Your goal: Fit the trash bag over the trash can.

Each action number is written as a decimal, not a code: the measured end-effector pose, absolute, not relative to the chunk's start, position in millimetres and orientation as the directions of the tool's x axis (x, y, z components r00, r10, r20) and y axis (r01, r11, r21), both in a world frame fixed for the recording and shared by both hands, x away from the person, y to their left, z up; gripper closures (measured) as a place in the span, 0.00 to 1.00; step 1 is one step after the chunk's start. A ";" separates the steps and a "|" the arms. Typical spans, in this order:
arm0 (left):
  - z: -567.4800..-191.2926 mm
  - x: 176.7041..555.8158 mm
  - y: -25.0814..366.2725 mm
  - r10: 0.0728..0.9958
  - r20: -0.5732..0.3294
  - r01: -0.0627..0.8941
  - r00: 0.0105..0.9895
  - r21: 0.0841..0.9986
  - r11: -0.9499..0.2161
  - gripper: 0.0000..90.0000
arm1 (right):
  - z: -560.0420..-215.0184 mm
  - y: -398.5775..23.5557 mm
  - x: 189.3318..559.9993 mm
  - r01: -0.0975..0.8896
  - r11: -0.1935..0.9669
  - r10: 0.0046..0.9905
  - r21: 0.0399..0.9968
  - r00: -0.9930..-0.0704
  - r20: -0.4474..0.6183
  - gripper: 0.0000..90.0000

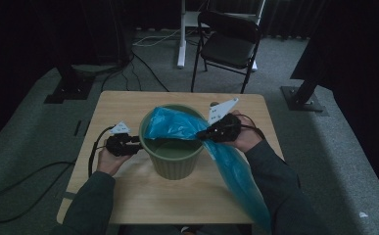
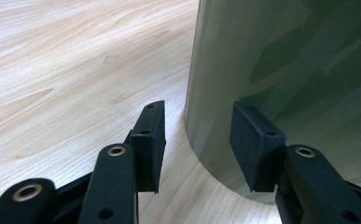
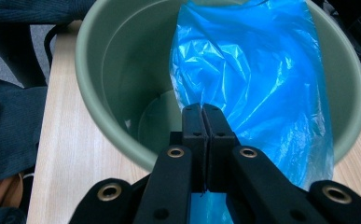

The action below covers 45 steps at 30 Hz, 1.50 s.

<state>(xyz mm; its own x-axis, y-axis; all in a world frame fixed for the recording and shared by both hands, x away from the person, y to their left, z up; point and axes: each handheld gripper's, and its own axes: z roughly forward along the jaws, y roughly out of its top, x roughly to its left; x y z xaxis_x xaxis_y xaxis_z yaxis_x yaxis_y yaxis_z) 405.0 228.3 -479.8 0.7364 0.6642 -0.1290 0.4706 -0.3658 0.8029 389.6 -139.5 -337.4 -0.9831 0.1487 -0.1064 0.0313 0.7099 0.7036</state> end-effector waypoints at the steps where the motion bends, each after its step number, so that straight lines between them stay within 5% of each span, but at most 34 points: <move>1: -479.7 405.0 228.5 0.664 -0.129 0.470 0.737 0.803 -0.367 0.62 | -337.4 -137.7 390.3 0.030 0.710 0.146 0.704 -0.984 -0.105 0.99; 33: -479.5 403.0 231.1 0.665 -0.137 0.473 0.734 0.806 -0.356 0.61 | -355.8 -102.8 403.1 0.030 0.735 0.106 0.677 -0.992 -0.072 0.99; 38: -479.6 401.8 232.7 0.667 -0.137 0.474 0.732 0.806 -0.354 0.61 | -352.4 -104.8 403.3 0.048 0.695 0.131 0.717 -0.990 -0.061 0.80; 45: -479.5 400.9 233.6 0.670 -0.136 0.475 0.730 0.806 -0.353 0.61 | -339.9 -115.3 399.3 0.048 0.648 0.153 0.760 -0.986 -0.069 0.70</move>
